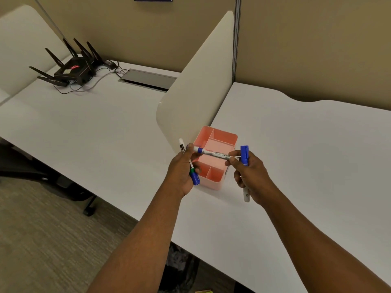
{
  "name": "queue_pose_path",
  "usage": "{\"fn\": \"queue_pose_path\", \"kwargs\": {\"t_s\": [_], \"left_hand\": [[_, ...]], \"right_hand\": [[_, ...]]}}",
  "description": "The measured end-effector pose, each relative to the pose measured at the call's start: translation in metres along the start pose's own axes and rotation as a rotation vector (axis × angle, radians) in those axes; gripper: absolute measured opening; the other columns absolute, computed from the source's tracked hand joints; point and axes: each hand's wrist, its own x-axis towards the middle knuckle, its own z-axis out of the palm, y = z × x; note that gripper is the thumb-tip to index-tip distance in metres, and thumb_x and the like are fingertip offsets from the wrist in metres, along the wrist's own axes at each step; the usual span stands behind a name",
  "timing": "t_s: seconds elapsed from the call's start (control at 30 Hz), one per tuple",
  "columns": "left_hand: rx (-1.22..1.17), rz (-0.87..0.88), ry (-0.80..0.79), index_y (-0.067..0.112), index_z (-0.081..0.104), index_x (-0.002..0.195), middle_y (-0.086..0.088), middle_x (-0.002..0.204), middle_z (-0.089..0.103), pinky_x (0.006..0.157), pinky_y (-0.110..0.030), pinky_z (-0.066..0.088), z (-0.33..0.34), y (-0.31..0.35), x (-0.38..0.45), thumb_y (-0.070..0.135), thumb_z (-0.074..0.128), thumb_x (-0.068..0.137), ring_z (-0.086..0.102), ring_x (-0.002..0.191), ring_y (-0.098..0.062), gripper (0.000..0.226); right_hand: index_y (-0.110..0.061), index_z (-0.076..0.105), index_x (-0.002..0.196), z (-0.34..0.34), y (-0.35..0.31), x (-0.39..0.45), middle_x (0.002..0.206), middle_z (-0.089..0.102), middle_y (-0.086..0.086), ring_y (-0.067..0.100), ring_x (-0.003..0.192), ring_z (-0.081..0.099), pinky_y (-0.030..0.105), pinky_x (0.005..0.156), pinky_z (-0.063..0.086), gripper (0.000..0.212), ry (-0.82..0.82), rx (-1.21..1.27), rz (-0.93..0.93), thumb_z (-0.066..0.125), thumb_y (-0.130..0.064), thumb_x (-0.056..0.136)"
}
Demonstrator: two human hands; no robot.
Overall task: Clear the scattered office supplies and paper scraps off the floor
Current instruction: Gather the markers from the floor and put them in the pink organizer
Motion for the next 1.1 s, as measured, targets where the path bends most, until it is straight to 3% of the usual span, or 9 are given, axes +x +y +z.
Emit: {"fn": "queue_pose_path", "kwargs": {"t_s": [0.1, 0.17, 0.27, 0.33, 0.53, 0.67, 0.87, 1.0, 1.1], "left_hand": [[0.005, 0.086, -0.04, 0.013, 0.063, 0.104, -0.007, 0.078, 0.061, 0.048, -0.024, 0.048, 0.003, 0.002, 0.003, 0.031, 0.066, 0.09, 0.055, 0.056, -0.011, 0.024], [0.137, 0.172, 0.019, 0.016, 0.063, 0.099, -0.005, 0.079, 0.06, 0.054, -0.025, 0.05, 0.004, 0.004, 0.005, 0.032, 0.059, 0.094, 0.056, 0.062, -0.011, 0.018], [0.327, 0.3, 0.154, 0.018, 0.058, 0.101, -0.007, 0.088, 0.058, 0.069, -0.034, 0.053, 0.005, 0.005, 0.013, 0.036, 0.048, 0.099, 0.057, 0.075, -0.018, 0.021], [0.381, 0.356, 0.147, 0.016, 0.054, 0.106, -0.009, 0.091, 0.058, 0.079, -0.039, 0.053, 0.008, 0.005, 0.017, 0.033, 0.044, 0.101, 0.057, 0.081, -0.023, 0.021], [0.567, 0.523, 0.002, 0.022, 0.051, 0.107, 0.008, 0.099, 0.068, 0.088, -0.03, 0.052, 0.018, 0.004, 0.029, 0.025, 0.04, 0.103, 0.065, 0.098, -0.01, 0.012], [0.639, 0.495, -0.032, 0.032, 0.049, 0.102, -0.001, 0.112, 0.066, 0.077, -0.02, 0.049, 0.016, 0.0, 0.037, 0.027, 0.049, 0.1, 0.063, 0.103, -0.018, 0.006], [0.753, 0.372, -0.033, 0.018, 0.047, 0.127, -0.002, 0.116, 0.059, 0.093, -0.036, 0.047, 0.004, -0.018, 0.04, 0.025, 0.046, 0.101, 0.06, 0.105, -0.022, 0.027], [0.762, 0.335, -0.032, 0.018, 0.051, 0.124, 0.002, 0.111, 0.06, 0.099, -0.037, 0.043, 0.002, -0.019, 0.041, 0.023, 0.047, 0.101, 0.059, 0.105, -0.019, 0.024], [0.818, 0.308, -0.025, 0.02, 0.054, 0.119, -0.001, 0.111, 0.062, 0.101, -0.042, 0.044, 0.001, -0.017, 0.04, 0.024, 0.045, 0.101, 0.06, 0.105, -0.022, 0.02]], "right_hand": [[-0.024, 0.061, 0.095, -0.001, 0.009, -0.001, 0.076, 0.072, -0.007, 0.01, 0.052, 0.053, 0.022, 0.048, 0.045, 0.011, -0.06, -0.087, 0.033, 0.055, -0.034, 0.097], [-0.022, 0.06, 0.09, 0.001, 0.014, 0.002, 0.068, 0.066, -0.008, 0.009, 0.052, 0.052, 0.022, 0.049, 0.044, 0.027, 0.007, -0.177, 0.063, 0.051, -0.047, 0.096], [-0.019, 0.056, 0.09, 0.008, 0.015, 0.012, 0.079, 0.061, 0.0, 0.013, 0.064, 0.052, 0.028, 0.059, 0.045, 0.027, 0.104, -0.081, 0.114, 0.042, -0.04, 0.099], [-0.017, 0.055, 0.094, 0.016, 0.01, 0.021, 0.085, 0.059, -0.001, 0.012, 0.075, 0.054, 0.028, 0.069, 0.045, 0.024, 0.115, -0.087, 0.069, 0.039, -0.034, 0.1], [-0.008, 0.06, 0.108, 0.042, -0.004, 0.037, 0.095, 0.059, 0.004, 0.02, 0.081, 0.056, 0.027, 0.066, 0.04, 0.032, 0.098, -0.456, -0.223, 0.047, -0.036, 0.1], [-0.008, 0.056, 0.119, 0.053, -0.001, 0.045, 0.106, 0.066, 0.007, 0.018, 0.083, 0.058, 0.021, 0.068, 0.041, 0.029, 0.055, -0.548, -0.261, 0.054, -0.027, 0.098], [-0.012, 0.054, 0.119, 0.06, 0.004, 0.049, 0.104, 0.065, 0.007, 0.019, 0.083, 0.056, 0.023, 0.073, 0.04, 0.029, -0.002, -0.667, -0.215, 0.054, -0.03, 0.098], [-0.01, 0.053, 0.125, 0.061, 0.008, 0.051, 0.114, 0.065, 0.011, 0.023, 0.093, 0.059, 0.03, 0.082, 0.045, 0.032, -0.043, -0.741, -0.145, 0.052, -0.028, 0.099], [-0.009, 0.052, 0.127, 0.062, 0.012, 0.051, 0.116, 0.065, 0.012, 0.022, 0.091, 0.058, 0.028, 0.078, 0.045, 0.032, -0.074, -0.763, -0.135, 0.052, -0.026, 0.099]]}}
